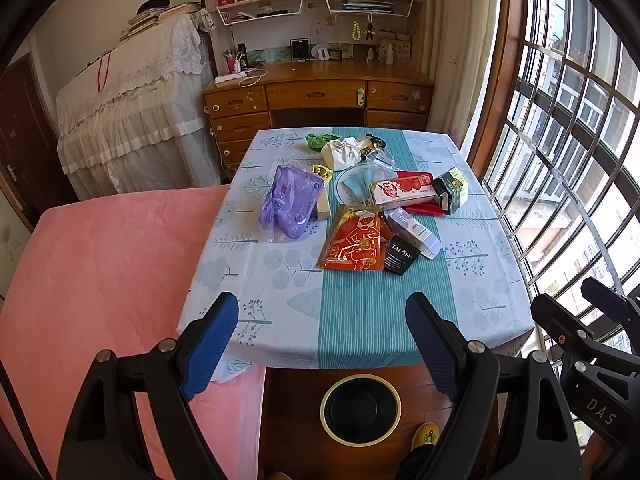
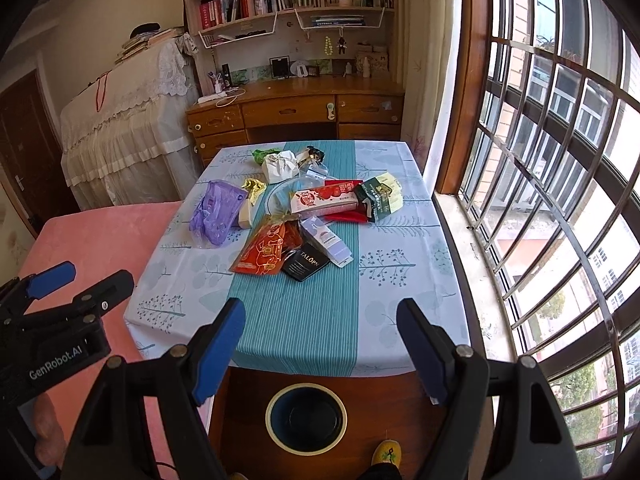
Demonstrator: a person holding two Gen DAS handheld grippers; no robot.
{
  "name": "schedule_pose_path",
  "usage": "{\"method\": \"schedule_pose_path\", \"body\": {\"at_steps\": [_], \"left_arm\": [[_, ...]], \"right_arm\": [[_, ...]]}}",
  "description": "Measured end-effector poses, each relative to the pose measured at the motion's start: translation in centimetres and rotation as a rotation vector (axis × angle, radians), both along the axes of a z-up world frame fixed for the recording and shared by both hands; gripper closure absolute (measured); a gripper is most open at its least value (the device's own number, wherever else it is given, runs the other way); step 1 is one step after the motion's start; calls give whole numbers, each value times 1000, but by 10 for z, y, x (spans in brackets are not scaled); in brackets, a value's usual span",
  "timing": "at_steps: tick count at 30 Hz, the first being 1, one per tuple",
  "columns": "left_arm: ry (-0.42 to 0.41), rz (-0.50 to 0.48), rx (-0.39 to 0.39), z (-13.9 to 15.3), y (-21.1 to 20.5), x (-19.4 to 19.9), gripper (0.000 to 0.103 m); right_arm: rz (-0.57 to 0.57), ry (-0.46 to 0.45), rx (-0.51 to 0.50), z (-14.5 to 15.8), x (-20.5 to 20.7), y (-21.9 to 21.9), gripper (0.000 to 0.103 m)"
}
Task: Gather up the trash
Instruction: 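Grasp the red-gold snack bag with the left tool while the right grasps the lavender carton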
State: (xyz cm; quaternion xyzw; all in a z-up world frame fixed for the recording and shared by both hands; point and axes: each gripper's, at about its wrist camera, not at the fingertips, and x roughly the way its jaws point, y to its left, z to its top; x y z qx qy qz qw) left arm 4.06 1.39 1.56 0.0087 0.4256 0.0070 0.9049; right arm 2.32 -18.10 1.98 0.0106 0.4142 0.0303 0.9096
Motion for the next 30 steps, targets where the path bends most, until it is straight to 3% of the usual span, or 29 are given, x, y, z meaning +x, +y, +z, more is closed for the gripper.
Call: {"method": "schedule_pose_path", "body": {"at_steps": [4,10,18,21,25,30], "left_arm": [[34,-30,-40,-12,0,36,19],[141,-86,-108,-56,-9,99,19],[275,-101,-52,-136,-27,164,19],[310,-91,-29,-160,-32,183,19],[335,-78,-53,-180,-36,205,19],[357,-86,-81,-191,-46,222,19]], "right_arm": [[35,25,-19,-16,36,-12,29],[115,122,-16,-63,100,-20,37],[195,225,-6,-140,185,-9,38],[212,252,-28,-165,217,-2,43],[225,320,-41,-197,250,0,50],[264,374,-49,-219,267,1,52]]}}
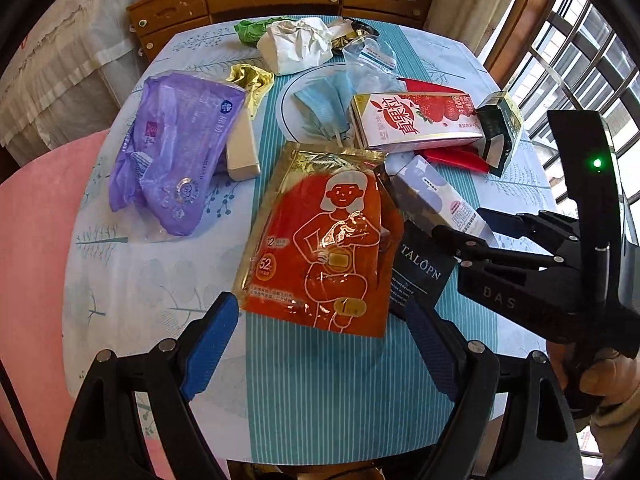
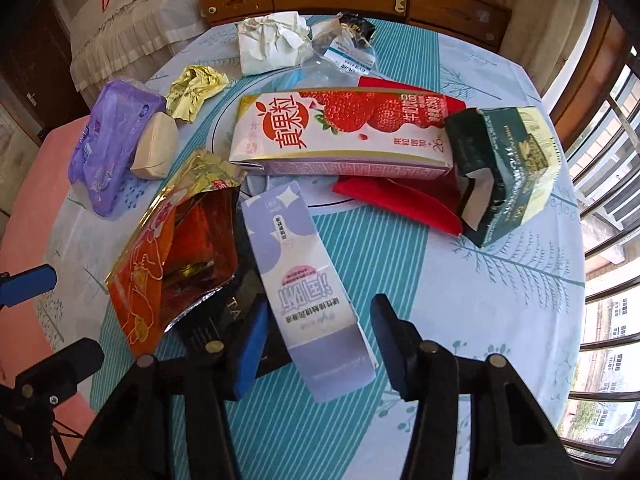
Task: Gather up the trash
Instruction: 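Grasp the red-gold snack bag with the left tool while the right grasps the lavender carton, then carry the snack bag and carton over the bin and release both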
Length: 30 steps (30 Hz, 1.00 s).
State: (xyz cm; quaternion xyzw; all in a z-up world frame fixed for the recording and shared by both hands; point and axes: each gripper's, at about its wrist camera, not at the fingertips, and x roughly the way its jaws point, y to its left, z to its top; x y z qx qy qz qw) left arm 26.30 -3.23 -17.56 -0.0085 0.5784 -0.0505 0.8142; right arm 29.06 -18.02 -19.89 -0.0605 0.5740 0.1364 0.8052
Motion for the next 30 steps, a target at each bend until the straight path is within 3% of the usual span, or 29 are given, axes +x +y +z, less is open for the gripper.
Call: {"method": "schedule_pose_path", "body": {"at_steps": [1,9,18,21,23,27,30], "left_arm": [[5,-5,1,-3,-4,4,19],[54,-41,26,-24,-32,33,19],[73,49,99,-47,-22,67,19],[106,91,91,-59,-14,77,40],[86,106,77,-56,-9,77,49],[75,95,48,-45,-3,76,90],[69,102,47,-37,3,71,97]], "right_arm": [[6,4,2,-3,1,-1,58],[-14,-19,43,-2,-3,-26,61],[-35,-30,90,-2,-13,-39,61],[-29,-32,91,-1,-15,-36,62],[-23,-31,101,0,-18,-34,62],[-6,-51,102,8,-26,-29,62],[-9,-58,125,18,-32,-27,62]]}}
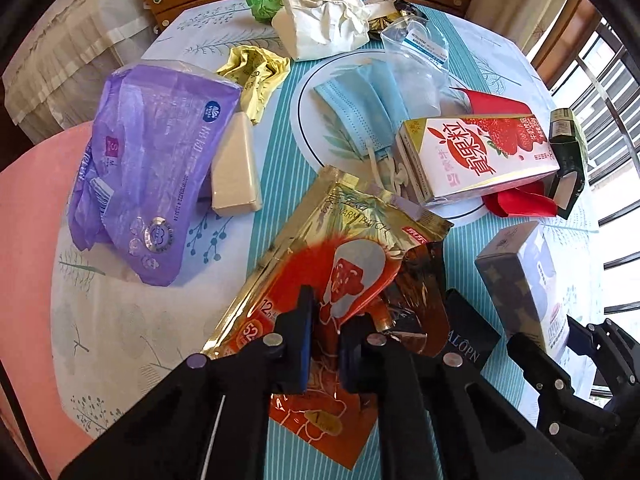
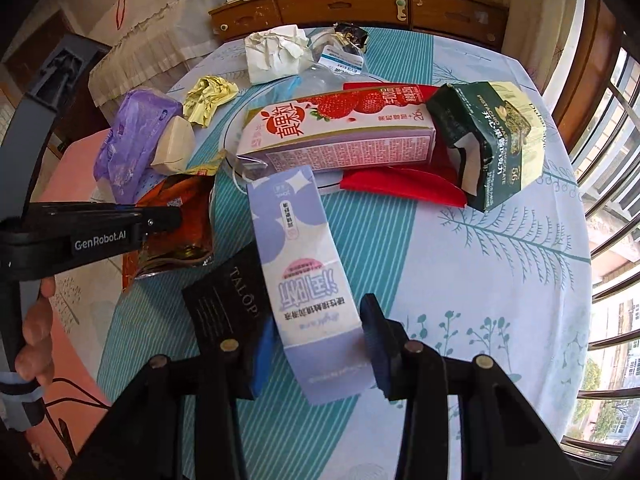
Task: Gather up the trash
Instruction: 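Carry the snack bag and carton over the bin and release both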
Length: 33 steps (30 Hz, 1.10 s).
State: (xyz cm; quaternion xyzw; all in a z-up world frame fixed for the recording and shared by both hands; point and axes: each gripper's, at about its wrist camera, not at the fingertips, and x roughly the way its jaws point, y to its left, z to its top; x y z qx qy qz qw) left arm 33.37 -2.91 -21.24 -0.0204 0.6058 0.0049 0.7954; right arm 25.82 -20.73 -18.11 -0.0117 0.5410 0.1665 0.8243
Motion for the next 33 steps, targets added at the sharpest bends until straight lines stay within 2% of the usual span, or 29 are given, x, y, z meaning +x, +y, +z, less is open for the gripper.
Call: {"method": "schedule_pose_path", "body": {"at_steps": [4,10,16,21,26,29,33], "left_arm": [[-20,4,-30,16,10,-16,100],[-63,-28,-71,52,15,-73,101],[-97,-82,-127,80,18,-141,101],[-113,-104,-164,90,28,-215,101],[-131,-101,-159,70,34,-282,101],[-104,-78,-177,39,36,-310,101],[-34,-66,-189,-19,32,-333,101]], "right_arm": [[-11,-22,32,18,-15,2,63],[-29,-42,87,48,-55,3,63],[-49,-42,137,71,-112,4,63],[-35,-51,150,78,-170,8,63],[16,-18,146,55,-230,20,63],[12,36,126,24,-257,29,63],[-10,93,91,-28,-281,37,63]]}}
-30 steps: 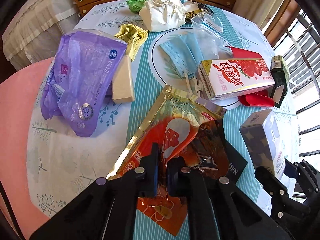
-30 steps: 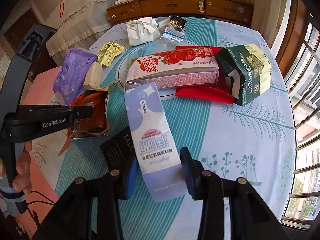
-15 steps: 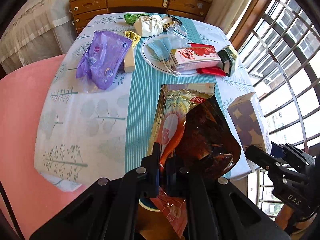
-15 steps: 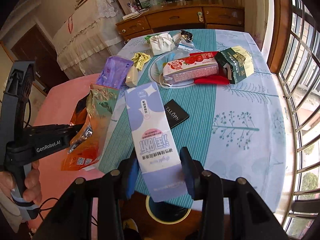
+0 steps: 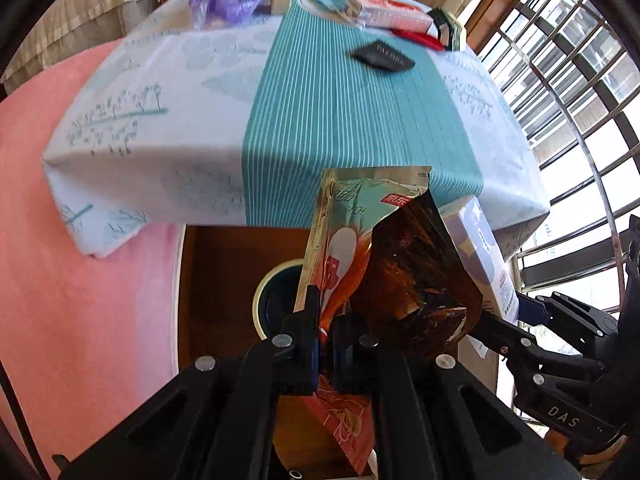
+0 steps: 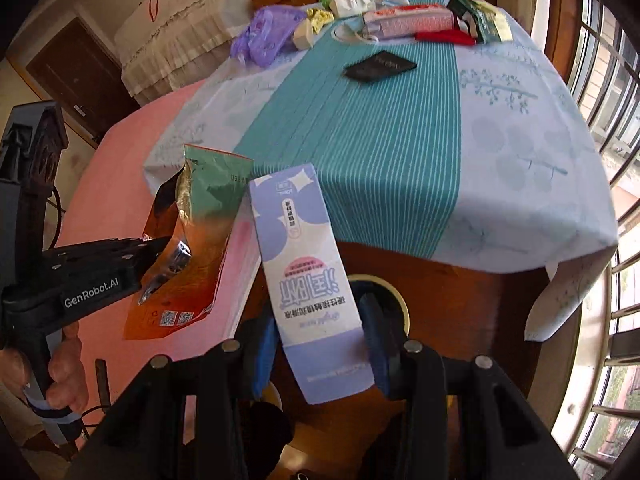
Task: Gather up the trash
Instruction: 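Carry the snack bag and carton over the bin and release both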
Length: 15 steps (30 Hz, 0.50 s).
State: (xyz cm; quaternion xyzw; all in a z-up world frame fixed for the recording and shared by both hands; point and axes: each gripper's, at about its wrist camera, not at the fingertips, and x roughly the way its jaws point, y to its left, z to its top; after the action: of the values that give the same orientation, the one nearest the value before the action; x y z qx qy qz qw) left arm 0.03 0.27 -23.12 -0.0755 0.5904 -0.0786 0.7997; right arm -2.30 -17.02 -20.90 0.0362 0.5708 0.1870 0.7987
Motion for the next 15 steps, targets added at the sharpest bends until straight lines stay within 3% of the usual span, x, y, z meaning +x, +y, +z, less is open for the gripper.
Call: {"method": "schedule_pose_path", "body": {"at_steps": [11,15], "left_arm": [[111,-12,45,-192,-19,-7,100],[151,-15,53,-247,-23,2,100]], "right_arm": [[-101,201,-81,-212,4,-1,63],[-134,282,-88,-272,17,-8,62]]}}
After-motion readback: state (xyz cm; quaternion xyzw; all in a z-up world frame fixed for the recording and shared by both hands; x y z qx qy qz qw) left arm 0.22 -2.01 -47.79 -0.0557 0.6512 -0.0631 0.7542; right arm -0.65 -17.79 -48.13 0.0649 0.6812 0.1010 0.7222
